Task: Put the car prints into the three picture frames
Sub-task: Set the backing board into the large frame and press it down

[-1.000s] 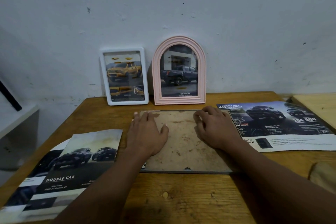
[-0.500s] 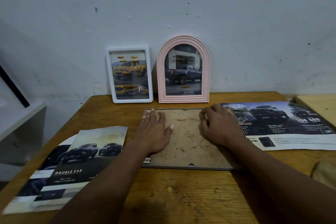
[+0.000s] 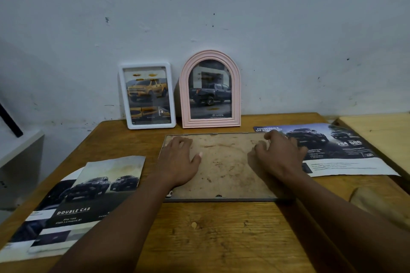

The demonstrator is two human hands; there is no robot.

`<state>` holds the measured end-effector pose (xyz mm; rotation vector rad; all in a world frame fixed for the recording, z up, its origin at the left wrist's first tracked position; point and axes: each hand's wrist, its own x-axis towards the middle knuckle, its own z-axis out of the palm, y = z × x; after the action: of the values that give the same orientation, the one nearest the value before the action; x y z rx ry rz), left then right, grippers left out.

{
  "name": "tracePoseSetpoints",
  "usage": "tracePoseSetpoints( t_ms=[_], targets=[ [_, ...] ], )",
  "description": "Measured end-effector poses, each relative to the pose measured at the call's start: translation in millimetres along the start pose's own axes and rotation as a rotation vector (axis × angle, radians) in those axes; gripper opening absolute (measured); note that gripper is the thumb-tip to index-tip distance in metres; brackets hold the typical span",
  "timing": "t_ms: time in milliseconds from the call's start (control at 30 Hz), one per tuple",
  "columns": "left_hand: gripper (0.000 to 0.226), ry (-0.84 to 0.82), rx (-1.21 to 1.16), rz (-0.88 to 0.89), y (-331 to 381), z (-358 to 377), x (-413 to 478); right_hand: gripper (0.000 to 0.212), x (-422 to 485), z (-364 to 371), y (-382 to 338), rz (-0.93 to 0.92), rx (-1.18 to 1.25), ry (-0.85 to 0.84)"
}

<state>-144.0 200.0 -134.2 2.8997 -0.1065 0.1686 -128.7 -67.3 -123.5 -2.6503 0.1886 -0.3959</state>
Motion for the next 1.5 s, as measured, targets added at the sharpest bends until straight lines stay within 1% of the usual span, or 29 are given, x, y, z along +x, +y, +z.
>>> tracePoseSetpoints(
  t_ms=[133, 200, 267, 400, 467, 567, 633, 733, 767, 900, 933, 1000, 1067, 1133, 1200, 1267, 1333, 1367, 1433, 1500],
  targets=[
    [0.091, -0.023, 0.045, -0.011, 4, 8, 2, 0.023, 3, -12, 4, 0.125, 0.329, -0.048],
    [0.094, -0.032, 0.018, -0.020, 9, 7, 4, 0.017, 7, -28, 4, 0.134, 0.492, -0.051],
    [0.090, -0.050, -0.050, -0.026, 21, 4, 7, 0.015, 12, -53, 0, 0.117, 0.638, -0.061],
    [0.081, -0.120, -0.286, -0.011, 58, -10, 11, 0.012, 33, -121, -9, 0.073, 0.687, -0.068],
    [0.073, -0.121, -0.421, 0.058, 84, -22, 14, 0.015, 42, -159, -16, 0.062, 0.738, -0.088],
    [0.061, -0.089, -0.609, 0.209, 132, -51, 17, 0.018, 53, -213, -32, 0.045, 0.768, -0.126],
    [0.067, -0.069, -0.762, 0.225, 162, -80, 19, 0.019, 57, -239, -47, 0.028, 0.801, -0.168],
    [0.079, 0.001, -0.966, 0.222, 193, -133, 20, 0.030, 57, -257, -72, -0.016, 0.897, -0.243],
    [0.081, 0.039, -0.996, 0.234, 198, -151, 20, 0.034, 56, -258, -81, -0.038, 0.941, -0.267],
    [0.066, 0.219, -0.890, 0.293, 184, -212, 14, 0.041, 46, -251, -121, -0.114, 1.075, -0.351],
    [0.064, 0.230, -0.849, 0.292, 173, -222, 13, 0.040, 42, -246, -130, -0.132, 1.092, -0.373],
    [0.063, 0.190, -0.741, 0.271, 147, -237, 11, 0.036, 35, -235, -146, -0.165, 1.125, -0.414],
    [0.060, 0.126, -0.633, 0.235, 123, -244, 8, 0.031, 27, -221, -159, -0.199, 1.101, -0.448],
    [0.060, 0.095, -0.562, 0.196, 103, -248, 3, 0.030, 19, -203, -167, -0.223, 1.034, -0.457],
    [0.058, 0.064, -0.492, 0.168, 85, -249, -1, 0.032, 11, -182, -167, -0.248, 0.927, -0.432],
    [0.055, 0.037, -0.451, 0.145, 68, -248, -7, 0.038, 5, -155, -157, -0.292, 0.747, -0.353],
    [0.055, 0.042, -0.485, 0.105, 52, -238, -14, 0.043, 0, -124, -137, -0.322, 0.505, -0.285],
    [0.055, 0.051, -0.510, 0.074, 44, -230, -17, 0.043, -3, -109, -124, -0.322, 0.399, -0.284],
    [0.051, 0.061, -0.530, 0.027, 27, -211, -26, 0.040, -11, -81, -95, -0.290, 0.253, -0.294],
    [0.046, 0.035, -0.602, -0.017, 10, -186, -34, 0.042, -20, -57, -67, -0.240, 0.175, -0.304]
  ],
)
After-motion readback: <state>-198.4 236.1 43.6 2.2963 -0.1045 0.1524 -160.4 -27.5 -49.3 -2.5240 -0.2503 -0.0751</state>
